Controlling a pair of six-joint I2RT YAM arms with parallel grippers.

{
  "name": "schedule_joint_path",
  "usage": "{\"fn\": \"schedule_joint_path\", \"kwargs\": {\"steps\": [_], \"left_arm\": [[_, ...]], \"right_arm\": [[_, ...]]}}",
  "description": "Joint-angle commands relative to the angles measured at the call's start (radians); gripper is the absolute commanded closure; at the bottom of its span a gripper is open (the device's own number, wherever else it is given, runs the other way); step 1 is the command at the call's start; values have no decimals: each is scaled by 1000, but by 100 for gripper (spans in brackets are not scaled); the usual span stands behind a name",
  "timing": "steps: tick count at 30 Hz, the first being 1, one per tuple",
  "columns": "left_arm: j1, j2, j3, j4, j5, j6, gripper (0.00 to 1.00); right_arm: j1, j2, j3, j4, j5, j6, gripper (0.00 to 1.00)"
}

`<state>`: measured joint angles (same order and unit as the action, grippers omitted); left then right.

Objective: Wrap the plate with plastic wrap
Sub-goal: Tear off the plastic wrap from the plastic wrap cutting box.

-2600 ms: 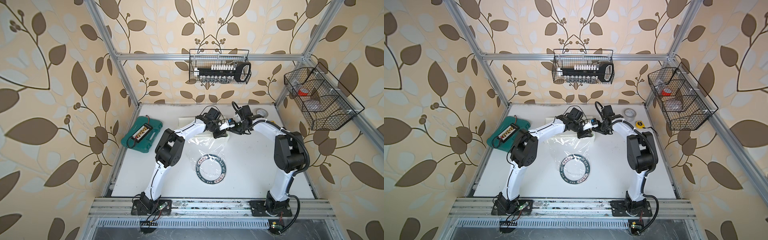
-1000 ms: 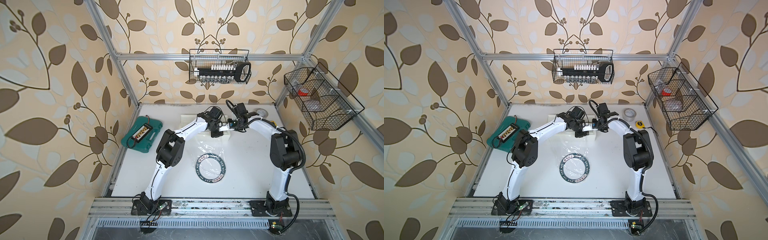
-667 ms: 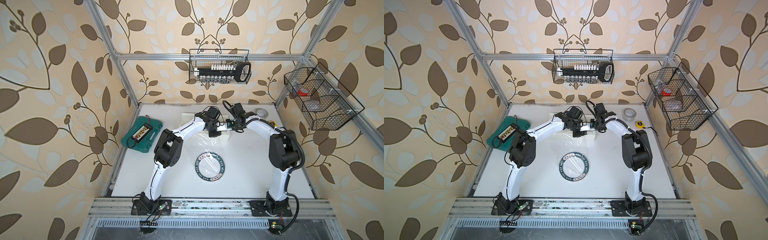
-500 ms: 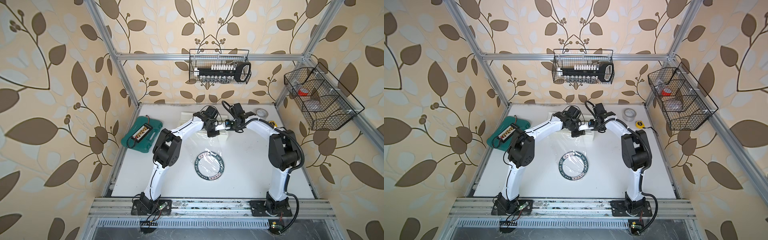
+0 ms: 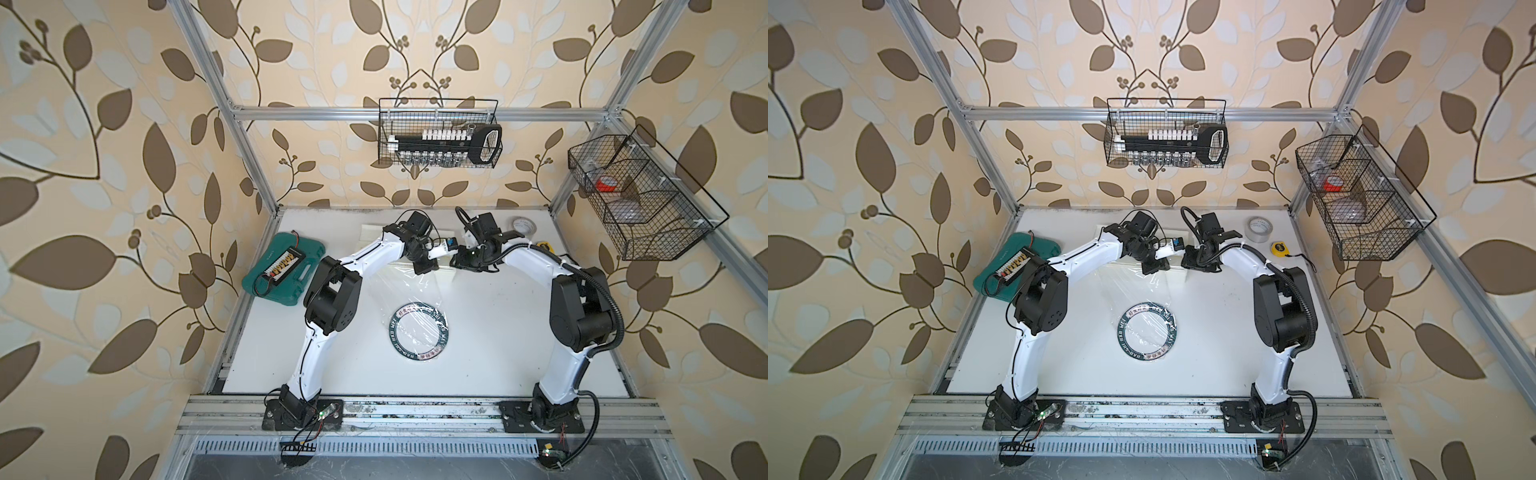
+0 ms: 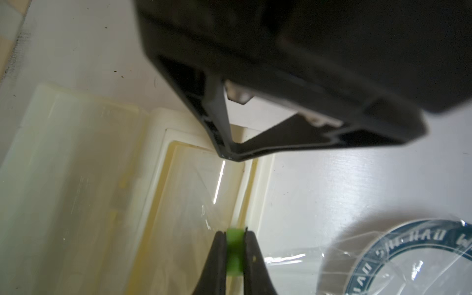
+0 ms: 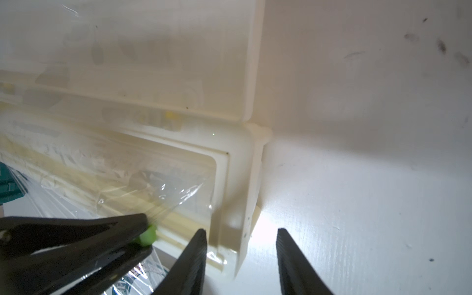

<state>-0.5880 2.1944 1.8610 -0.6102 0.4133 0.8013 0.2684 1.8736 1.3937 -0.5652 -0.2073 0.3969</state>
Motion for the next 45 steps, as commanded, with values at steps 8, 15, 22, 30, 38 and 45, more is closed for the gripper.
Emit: {"fn": "schedule_joint_path", "kwargs": {"steps": [8,15,22,30,38,45], "left_arm": [[-15,-18,-17,-52,3,-24,100],[-14,-22,-16,-62,-39,3,100],[5,3,55,-202,-191,80,100],[17,-1,81,-325,-259,56,100],[44,-12,36,-350,-283,48,100],[73,-62,-44,-329,-282,43,100]], "right_arm": [[60,81,22,-68,150,2,58],[68,107,-19,-123,334,-47,68],[48,106,70,-199,539,-123,80],[37,148,147,-238,618,-151,86],[-31,137,133,-215,646,-219,93],[-94,137,117,-196,679,-254,96]]}}
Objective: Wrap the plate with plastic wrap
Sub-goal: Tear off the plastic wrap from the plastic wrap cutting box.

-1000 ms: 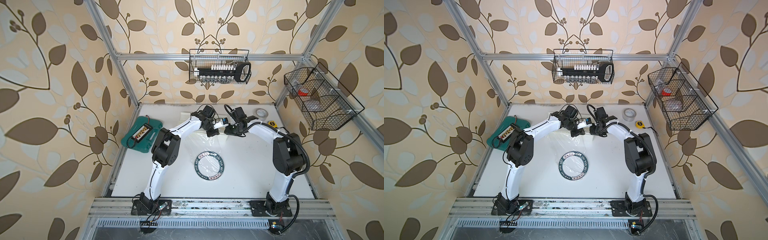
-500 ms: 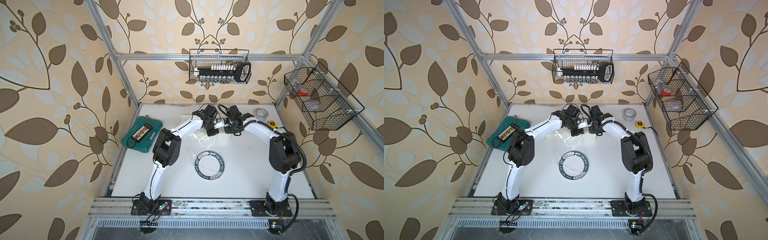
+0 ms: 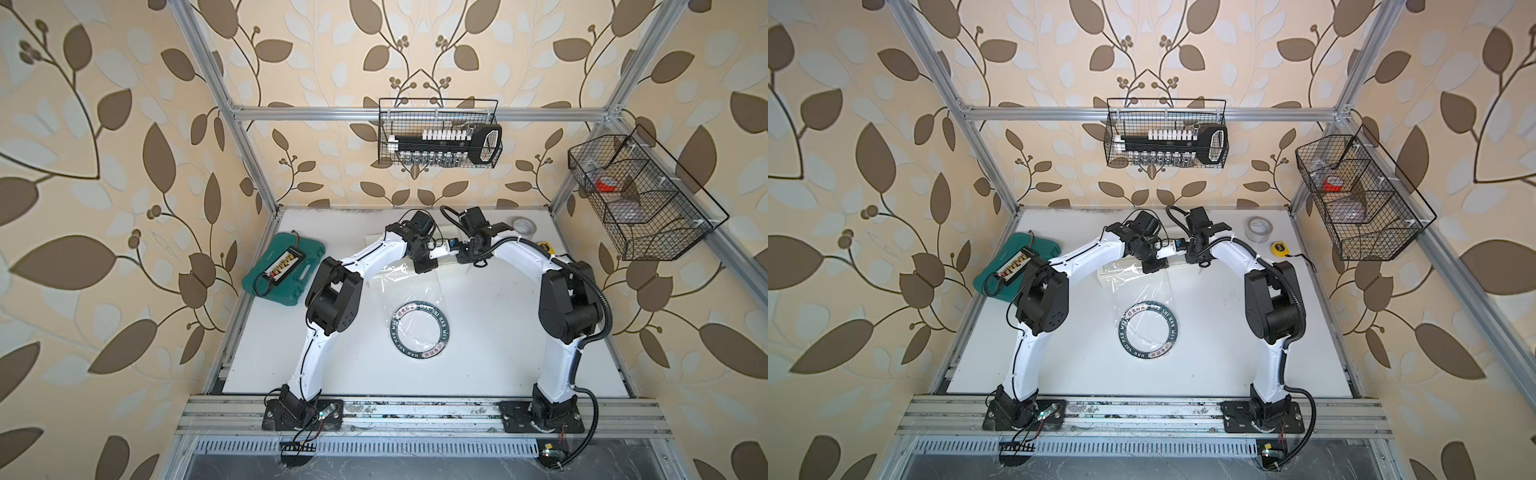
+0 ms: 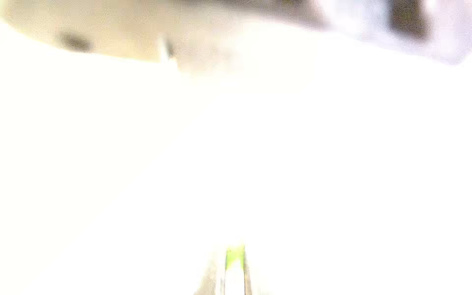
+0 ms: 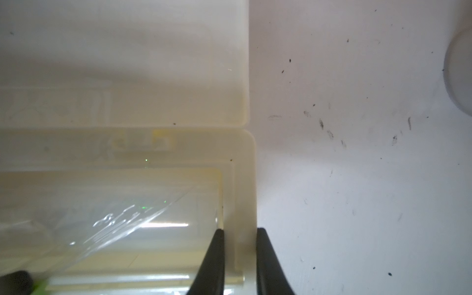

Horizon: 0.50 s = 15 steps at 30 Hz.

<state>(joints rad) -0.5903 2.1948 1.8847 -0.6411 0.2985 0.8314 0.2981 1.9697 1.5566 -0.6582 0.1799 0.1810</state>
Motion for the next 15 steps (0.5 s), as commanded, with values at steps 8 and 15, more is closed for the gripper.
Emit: {"fn": "schedule_joint_path", "kwargs": {"steps": [8,15], "left_arm": [[124,-149,-204,-258,-172,6,100],[137,-204,-300,-226,-215,44,100]], "right_arm": [[-160,33,-41,-94,289,-44,98],[-159,41,-4,-99,275,-41,99]]}}
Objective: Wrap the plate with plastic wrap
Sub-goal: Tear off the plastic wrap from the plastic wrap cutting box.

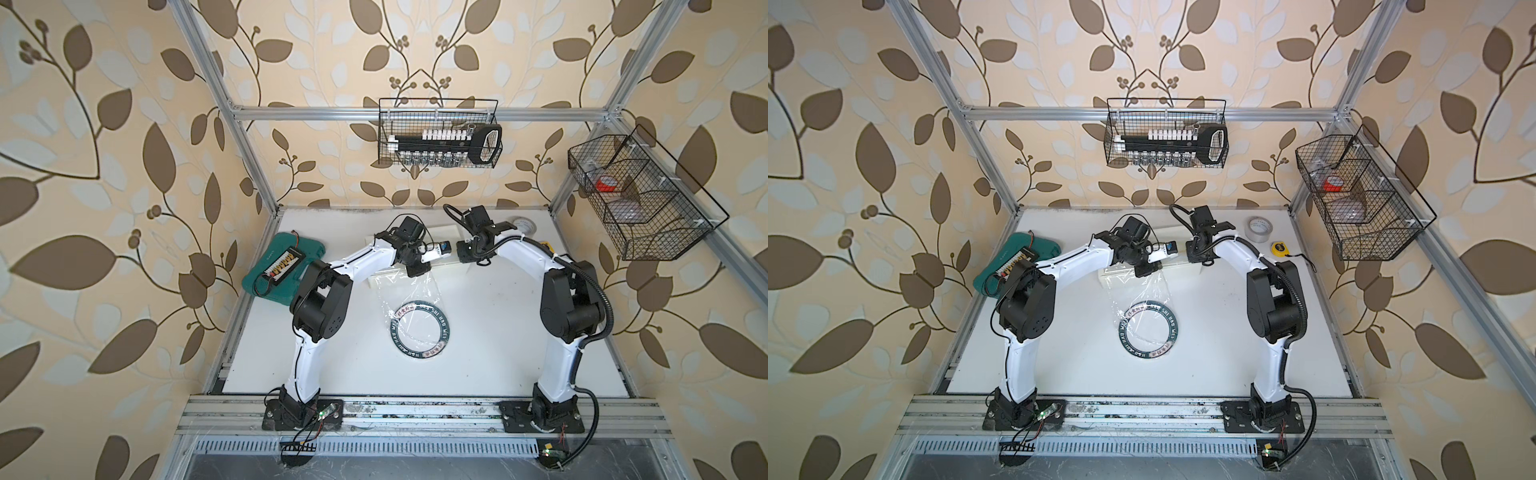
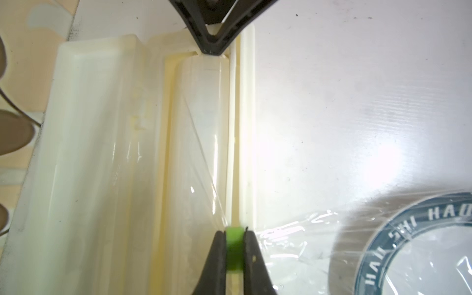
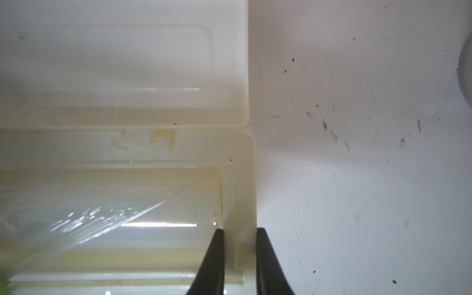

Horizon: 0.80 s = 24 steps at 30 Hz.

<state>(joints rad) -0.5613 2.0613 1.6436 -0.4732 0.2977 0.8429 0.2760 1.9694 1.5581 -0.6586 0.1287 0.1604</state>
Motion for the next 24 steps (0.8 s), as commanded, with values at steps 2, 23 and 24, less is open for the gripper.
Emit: {"fn": "schedule_joint_path", "kwargs": {"steps": [2,23,24], "left_arm": [[118,-74,-57,-405,-220,44,100],[205,-155,-143,-354,-236,81,100],[200,-150,-128,-352,-226,64,100]], "right_arm": [[-141,34,-16,-94,330,-29,99],[-139,39,-21,-72,286,-33,100],[-132,37,-17,-70,278,-33,100]]}}
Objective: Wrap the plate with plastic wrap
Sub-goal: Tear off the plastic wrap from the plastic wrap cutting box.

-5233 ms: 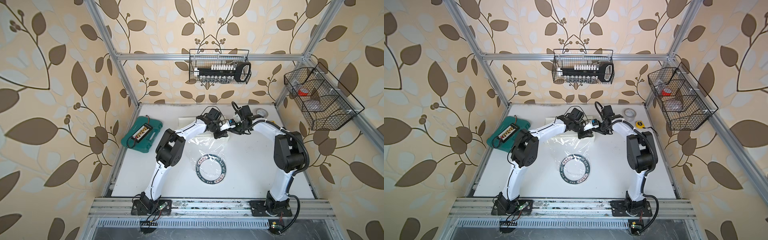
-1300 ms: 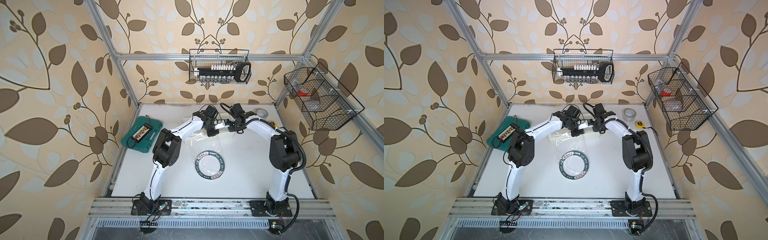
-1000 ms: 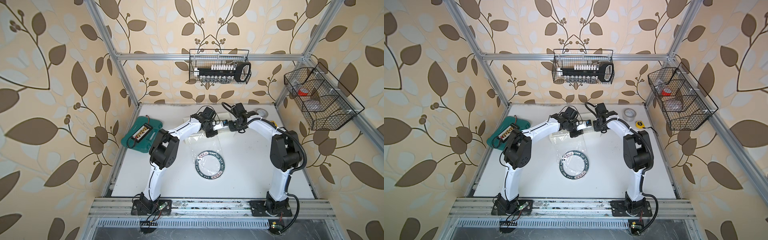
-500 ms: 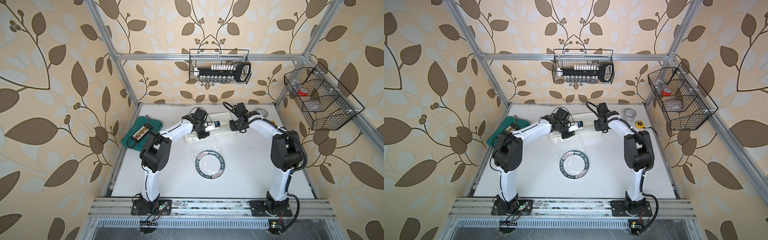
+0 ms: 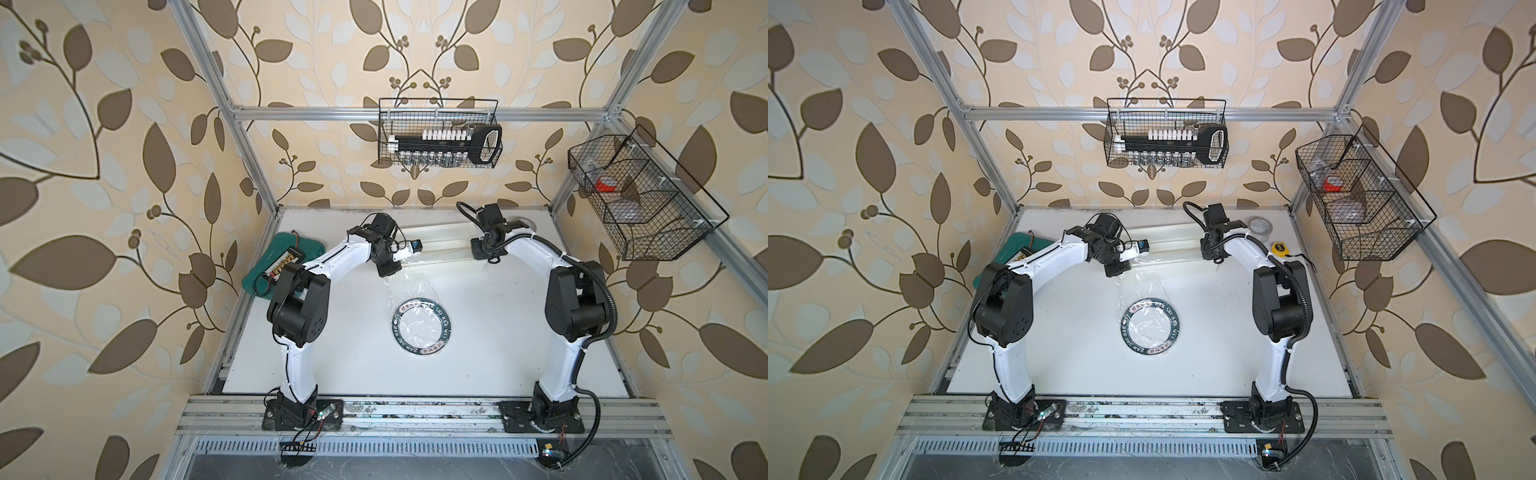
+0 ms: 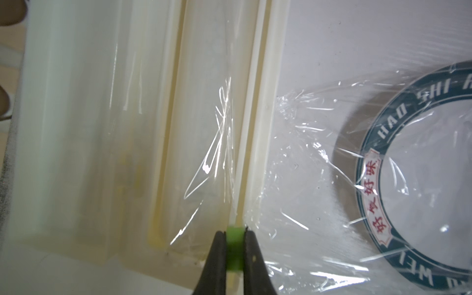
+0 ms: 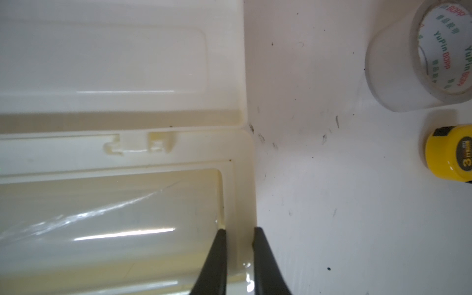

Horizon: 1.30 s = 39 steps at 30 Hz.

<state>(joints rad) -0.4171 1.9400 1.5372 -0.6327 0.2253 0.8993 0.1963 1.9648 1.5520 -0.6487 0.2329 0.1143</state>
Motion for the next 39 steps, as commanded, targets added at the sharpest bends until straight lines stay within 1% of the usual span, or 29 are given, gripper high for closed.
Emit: {"fn": "schedule_joint_path", "kwargs": {"steps": [1,3,4,7,11,13,15,19,23,24,26,28,31,34,39], "left_arm": [[44,-15,1,-195,-144,-13,100],[3,26,64,-204,-170,-53,91],[-20,55,108,-221,-188,-84,84],[-60,111,247,-283,-186,-194,66],[-81,59,310,-261,-149,-319,51],[-80,14,325,-235,-109,-424,47],[-79,-15,328,-215,-105,-542,43],[-70,-23,313,-219,-150,-795,42],[-43,-41,211,-203,-89,-992,36],[-31,-52,180,-183,-50,-1036,32],[-22,-69,130,-137,-13,-1101,25],[-19,-69,105,-102,23,-1146,22],[-16,-34,114,-94,24,-1184,20],[-8,5,122,-87,30,-1204,22],[11,41,114,-52,74,-1220,25]], "right_arm": [[-41,42,-5,-78,171,14,100],[-24,45,10,-83,142,22,99],[-16,45,13,-83,124,28,99],[-2,37,14,-77,65,46,98],[14,17,-1,-60,21,59,97],[18,10,-9,-52,2,65,97],[20,6,-13,-46,-16,73,97],[27,-5,-29,-38,-29,78,97],[28,-15,-33,-34,-35,80,96],[28,-15,-32,-33,-37,81,96],[31,-15,-30,-34,-38,85,96],[37,-12,-26,-34,-38,85,96],[44,-9,-24,-37,-32,87,96],[48,-12,-28,-39,-26,87,96],[49,-15,-35,-36,-15,85,96]]}}
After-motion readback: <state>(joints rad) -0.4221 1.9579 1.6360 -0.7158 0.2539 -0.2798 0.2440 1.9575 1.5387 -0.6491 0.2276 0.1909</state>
